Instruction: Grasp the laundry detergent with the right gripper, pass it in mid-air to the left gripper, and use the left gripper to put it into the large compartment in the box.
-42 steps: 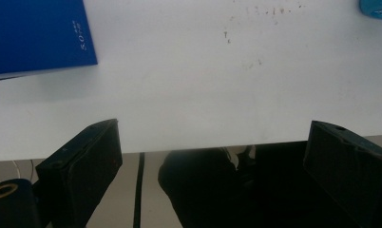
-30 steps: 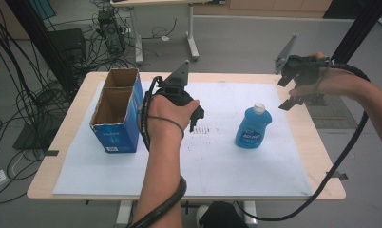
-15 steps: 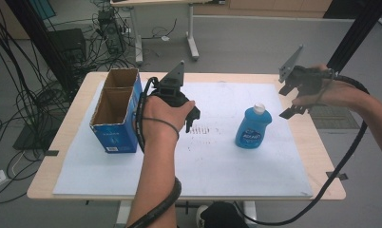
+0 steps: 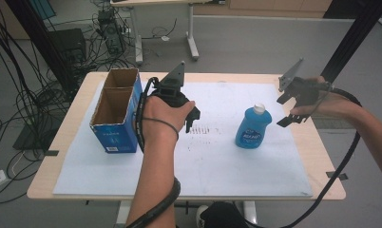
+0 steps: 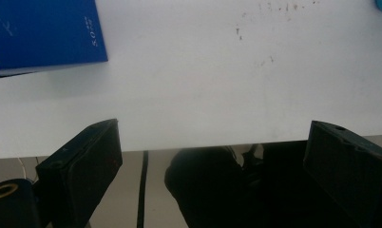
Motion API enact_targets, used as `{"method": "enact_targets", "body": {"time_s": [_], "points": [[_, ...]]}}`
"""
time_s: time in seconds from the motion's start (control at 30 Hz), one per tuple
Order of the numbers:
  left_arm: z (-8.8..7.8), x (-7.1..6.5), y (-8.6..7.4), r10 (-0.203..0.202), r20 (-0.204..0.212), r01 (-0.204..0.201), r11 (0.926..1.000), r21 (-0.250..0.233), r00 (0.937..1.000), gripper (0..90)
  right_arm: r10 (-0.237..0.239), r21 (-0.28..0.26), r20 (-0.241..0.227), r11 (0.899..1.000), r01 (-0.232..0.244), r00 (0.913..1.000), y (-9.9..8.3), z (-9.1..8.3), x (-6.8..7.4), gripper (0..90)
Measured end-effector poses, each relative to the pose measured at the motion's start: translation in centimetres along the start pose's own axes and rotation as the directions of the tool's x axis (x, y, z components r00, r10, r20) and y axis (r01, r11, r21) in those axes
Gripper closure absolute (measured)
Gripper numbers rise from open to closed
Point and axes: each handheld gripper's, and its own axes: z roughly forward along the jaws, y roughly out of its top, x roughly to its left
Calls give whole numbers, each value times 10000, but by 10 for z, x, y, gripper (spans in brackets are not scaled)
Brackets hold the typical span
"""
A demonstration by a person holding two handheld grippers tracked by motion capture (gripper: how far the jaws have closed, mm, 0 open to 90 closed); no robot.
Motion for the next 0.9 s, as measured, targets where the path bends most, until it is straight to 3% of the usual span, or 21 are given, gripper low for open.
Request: {"method": "enact_targets", "body": {"time_s": [0.5,0.67,0.9], "points": [[4,-2,1,101,-50,-101,9999,123,9999,58,200,-967,-370,9950,-235,9991,-18,24,0,44],[3,-3,2,123,-107,-122,9999,113,9999,58,142,-1029,-427,9945,-185,9990,-21,31,1,44],[2,-7,4,189,-134,-188,9998,120,9997,58,170,-1616,-365,9866,-227,9992,-28,45,2,42]]}}
